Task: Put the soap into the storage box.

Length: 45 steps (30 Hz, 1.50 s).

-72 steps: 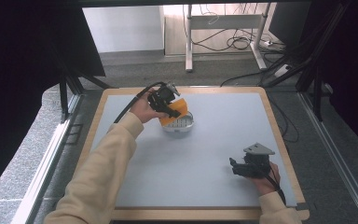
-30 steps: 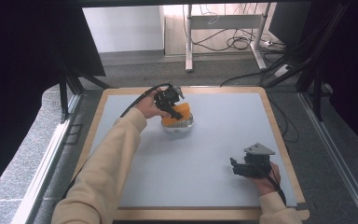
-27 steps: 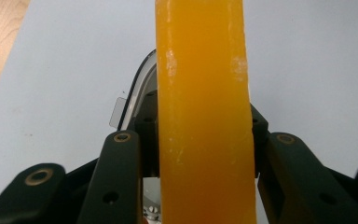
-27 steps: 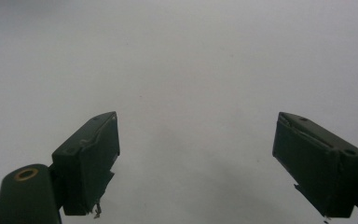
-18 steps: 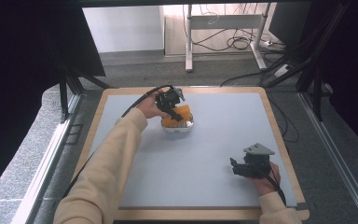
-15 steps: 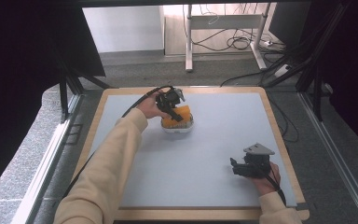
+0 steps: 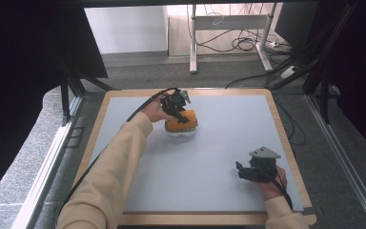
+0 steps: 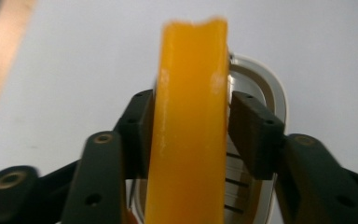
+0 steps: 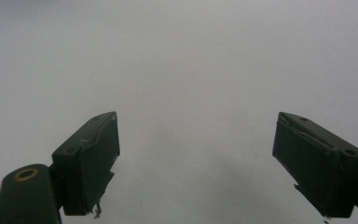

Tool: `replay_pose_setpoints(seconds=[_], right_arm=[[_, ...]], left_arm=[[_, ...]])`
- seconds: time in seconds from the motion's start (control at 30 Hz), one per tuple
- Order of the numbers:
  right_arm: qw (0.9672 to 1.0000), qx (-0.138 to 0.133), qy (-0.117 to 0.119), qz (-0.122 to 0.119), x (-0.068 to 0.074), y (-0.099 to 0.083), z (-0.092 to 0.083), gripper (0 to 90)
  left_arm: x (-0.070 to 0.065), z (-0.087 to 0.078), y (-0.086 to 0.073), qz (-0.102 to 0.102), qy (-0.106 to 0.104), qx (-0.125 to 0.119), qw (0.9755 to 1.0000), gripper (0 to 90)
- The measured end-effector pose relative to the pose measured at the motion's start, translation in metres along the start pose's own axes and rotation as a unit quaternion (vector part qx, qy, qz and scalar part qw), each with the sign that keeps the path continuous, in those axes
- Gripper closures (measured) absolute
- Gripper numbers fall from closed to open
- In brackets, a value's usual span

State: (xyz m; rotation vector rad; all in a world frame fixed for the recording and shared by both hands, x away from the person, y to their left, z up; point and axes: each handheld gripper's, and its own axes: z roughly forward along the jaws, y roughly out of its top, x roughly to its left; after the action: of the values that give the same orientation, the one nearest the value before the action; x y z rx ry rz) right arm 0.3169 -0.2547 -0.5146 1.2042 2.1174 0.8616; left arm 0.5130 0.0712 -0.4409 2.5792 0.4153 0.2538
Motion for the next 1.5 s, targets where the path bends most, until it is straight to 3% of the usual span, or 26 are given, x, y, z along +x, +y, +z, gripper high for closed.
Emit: replay_pose_setpoints(seconds=[0.17, 0.47, 0.73, 0.9, 1.13, 1.3, 1.43, 1.5], right_arm=[[1.0000, 0.000, 0.000, -0.001, 0.001, 0.000, 0.000, 15.2], [1.0000, 0.001, -0.001, -0.001, 0.001, 0.000, 0.000, 15.2], [1.0000, 0.000, -0.001, -0.001, 0.001, 0.000, 0.000, 15.2], [1.0000, 0.001, 0.000, -0.003, 0.002, 0.001, 0.000, 15.2], [1.0000, 0.000, -0.001, -0.004, 0.003, 0.001, 0.000, 15.2], [1.0000, -0.002, -0.001, -0.005, 0.004, 0.002, -0.001, 15.1], [1.0000, -0.002, 0.000, -0.004, 0.005, 0.002, -0.001, 15.1], [1.0000, -0.002, 0.000, -0.005, 0.006, 0.002, -0.002, 15.1]], left_arm=[[0.000, -0.019, 0.002, -0.009, 0.035, -0.022, 0.9991, 39.3], [-0.006, -0.031, 0.000, -0.006, 0.045, -0.030, 0.9985, 35.8], [-0.016, -0.045, -0.016, -0.050, 0.053, -0.050, 0.9960, 31.2], [-0.026, -0.057, -0.031, -0.088, 0.061, -0.063, 0.9922, 25.8], [-0.045, -0.078, -0.059, -0.127, 0.064, -0.090, 0.9858, 25.2], [-0.070, -0.087, -0.081, -0.143, 0.070, -0.111, 0.9809, 23.7], [-0.089, -0.091, -0.102, -0.161, 0.078, -0.113, 0.9774, 23.5], [-0.098, -0.094, -0.114, -0.176, 0.075, -0.122, 0.9740, 23.6]])
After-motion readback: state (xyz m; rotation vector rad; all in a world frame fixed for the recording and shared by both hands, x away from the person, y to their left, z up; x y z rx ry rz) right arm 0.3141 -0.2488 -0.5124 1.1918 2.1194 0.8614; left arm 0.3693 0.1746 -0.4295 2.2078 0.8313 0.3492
